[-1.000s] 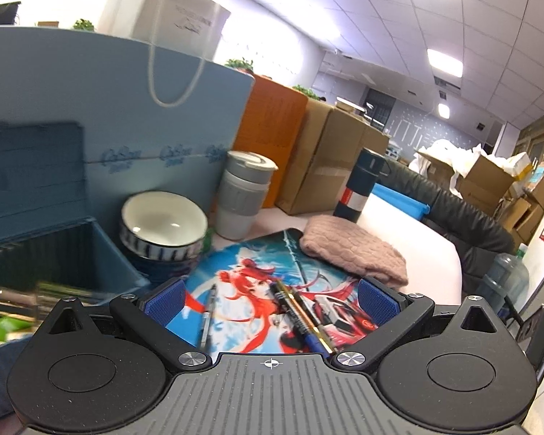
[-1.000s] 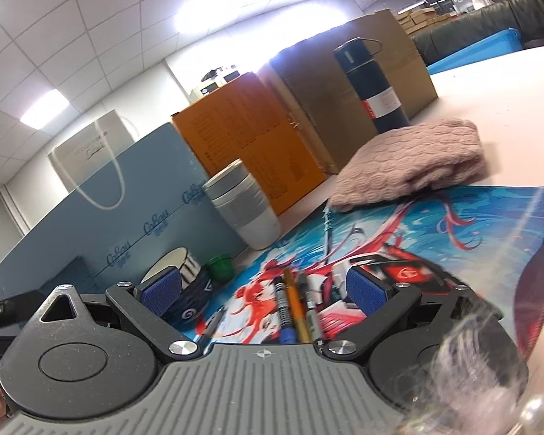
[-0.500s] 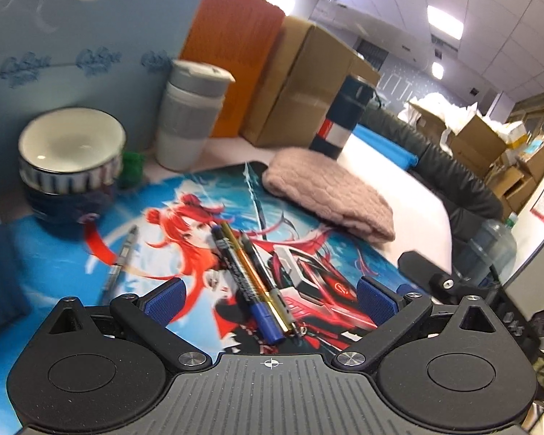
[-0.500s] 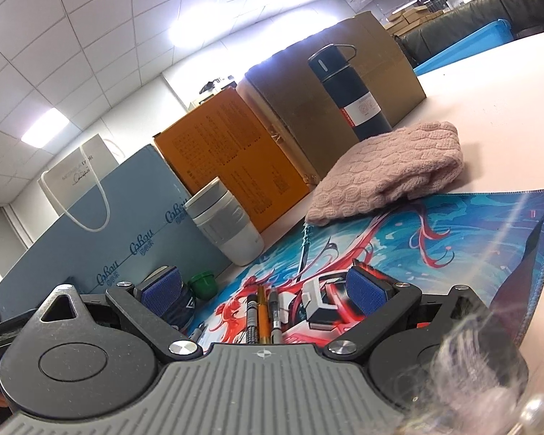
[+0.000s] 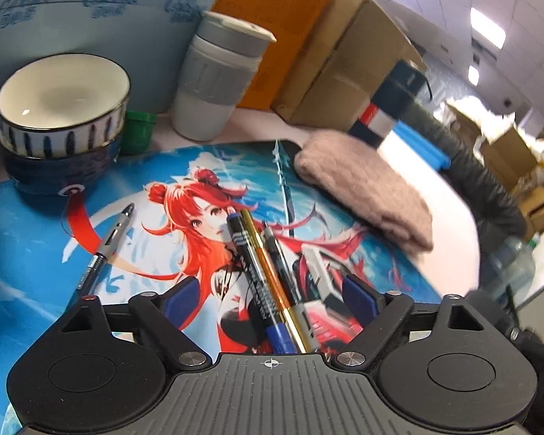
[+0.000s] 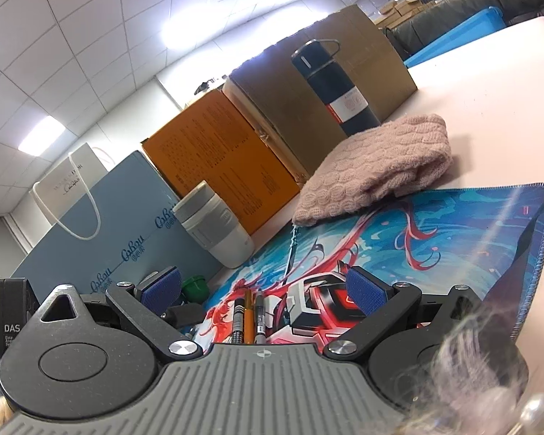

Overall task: Organize rigid objects
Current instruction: 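Lower the left tool and grasp the black marker with blue cap, then carry the black marker with the left tool into the blue box and release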

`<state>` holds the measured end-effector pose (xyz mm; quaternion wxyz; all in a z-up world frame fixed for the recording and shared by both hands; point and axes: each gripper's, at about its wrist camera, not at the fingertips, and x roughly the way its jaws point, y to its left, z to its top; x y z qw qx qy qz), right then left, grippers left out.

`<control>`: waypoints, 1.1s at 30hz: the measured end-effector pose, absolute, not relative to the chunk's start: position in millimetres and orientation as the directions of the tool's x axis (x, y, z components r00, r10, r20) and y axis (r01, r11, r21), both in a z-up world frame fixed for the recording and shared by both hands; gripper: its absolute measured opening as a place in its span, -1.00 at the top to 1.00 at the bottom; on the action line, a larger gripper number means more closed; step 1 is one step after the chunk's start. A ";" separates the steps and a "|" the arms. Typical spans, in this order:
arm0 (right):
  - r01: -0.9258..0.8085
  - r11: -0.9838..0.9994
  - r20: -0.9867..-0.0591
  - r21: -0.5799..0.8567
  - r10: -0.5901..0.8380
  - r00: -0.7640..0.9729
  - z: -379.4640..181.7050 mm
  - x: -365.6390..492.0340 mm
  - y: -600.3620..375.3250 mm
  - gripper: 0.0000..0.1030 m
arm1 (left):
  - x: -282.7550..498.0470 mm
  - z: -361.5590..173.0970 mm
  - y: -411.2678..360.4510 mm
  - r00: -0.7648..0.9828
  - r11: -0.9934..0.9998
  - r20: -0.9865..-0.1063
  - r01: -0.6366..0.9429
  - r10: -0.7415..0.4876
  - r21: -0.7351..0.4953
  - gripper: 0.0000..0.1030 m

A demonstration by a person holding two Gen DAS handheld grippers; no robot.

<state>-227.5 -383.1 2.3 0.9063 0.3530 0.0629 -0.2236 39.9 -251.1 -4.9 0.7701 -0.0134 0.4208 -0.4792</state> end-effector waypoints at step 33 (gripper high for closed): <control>0.405 0.700 -0.294 0.589 -0.281 0.913 1.8 -197.1 -368.9 -0.90 | 40.2 -12.0 -240.7 0.333 0.534 -0.653 0.835 -0.680 -0.131 0.79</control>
